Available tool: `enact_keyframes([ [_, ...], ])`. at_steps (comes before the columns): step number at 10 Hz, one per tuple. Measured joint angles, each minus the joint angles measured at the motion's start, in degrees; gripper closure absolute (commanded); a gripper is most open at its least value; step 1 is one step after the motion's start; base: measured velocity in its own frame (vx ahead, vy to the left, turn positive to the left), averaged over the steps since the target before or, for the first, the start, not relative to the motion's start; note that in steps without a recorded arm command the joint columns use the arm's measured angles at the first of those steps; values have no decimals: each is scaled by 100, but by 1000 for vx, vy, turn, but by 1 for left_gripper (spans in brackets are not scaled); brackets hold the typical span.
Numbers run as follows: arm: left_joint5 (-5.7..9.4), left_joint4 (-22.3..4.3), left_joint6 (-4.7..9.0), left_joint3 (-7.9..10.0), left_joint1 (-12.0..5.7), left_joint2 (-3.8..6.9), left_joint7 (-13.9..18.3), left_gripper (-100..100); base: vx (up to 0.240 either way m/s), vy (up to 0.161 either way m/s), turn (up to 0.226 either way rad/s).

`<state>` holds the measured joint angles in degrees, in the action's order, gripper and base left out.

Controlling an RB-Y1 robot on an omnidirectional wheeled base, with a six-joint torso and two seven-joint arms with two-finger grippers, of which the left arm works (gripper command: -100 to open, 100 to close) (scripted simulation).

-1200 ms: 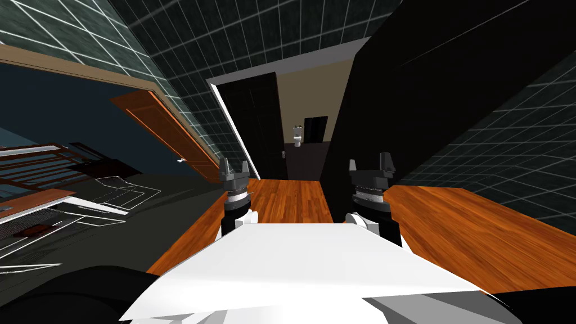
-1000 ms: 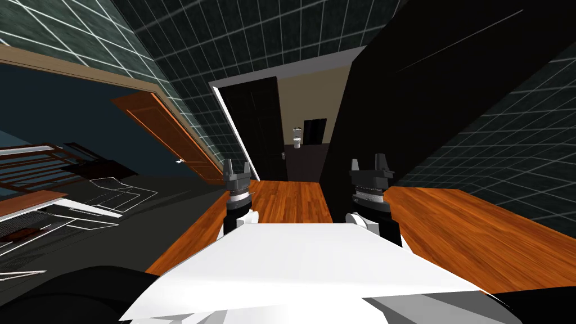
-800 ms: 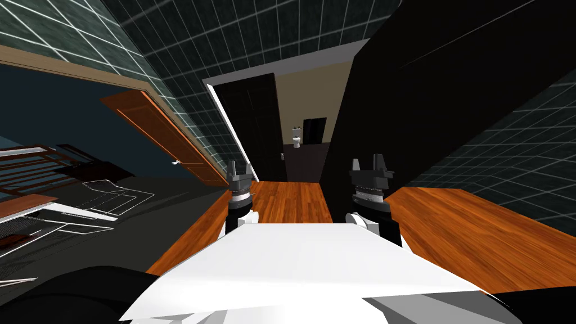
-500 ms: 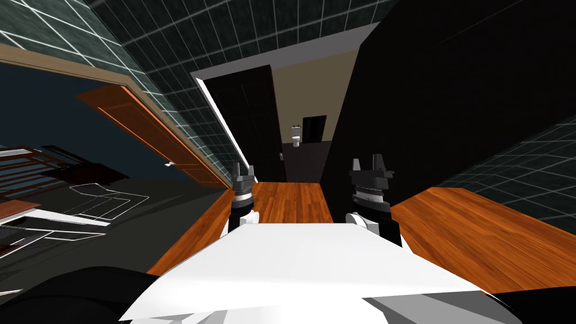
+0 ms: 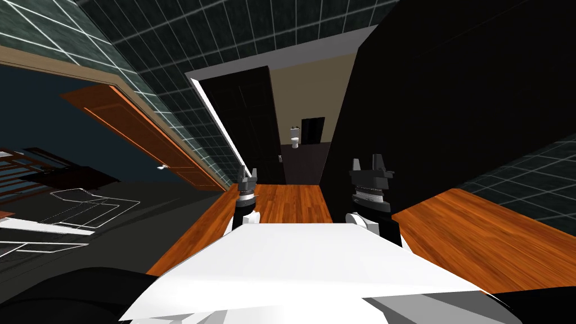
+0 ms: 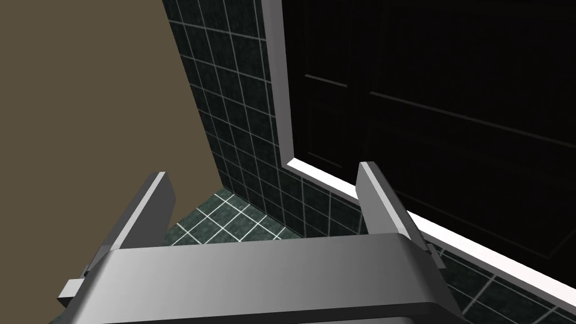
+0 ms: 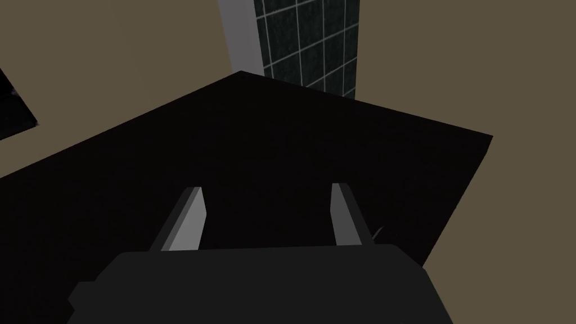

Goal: Pull the door open

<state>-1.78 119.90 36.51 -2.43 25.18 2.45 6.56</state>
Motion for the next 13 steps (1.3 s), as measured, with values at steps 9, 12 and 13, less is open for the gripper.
enact_keyframes([
  [9, 44, -1119, 112, 104, -312, 198, 43, -100, 97, -2, -34],
  [12, 53, -1526, 153, 131, -420, 242, 47, -100, 105, 1, -38],
  [13, 64, -1633, 164, 146, -432, 273, 58, -100, 89, 0, -33],
])
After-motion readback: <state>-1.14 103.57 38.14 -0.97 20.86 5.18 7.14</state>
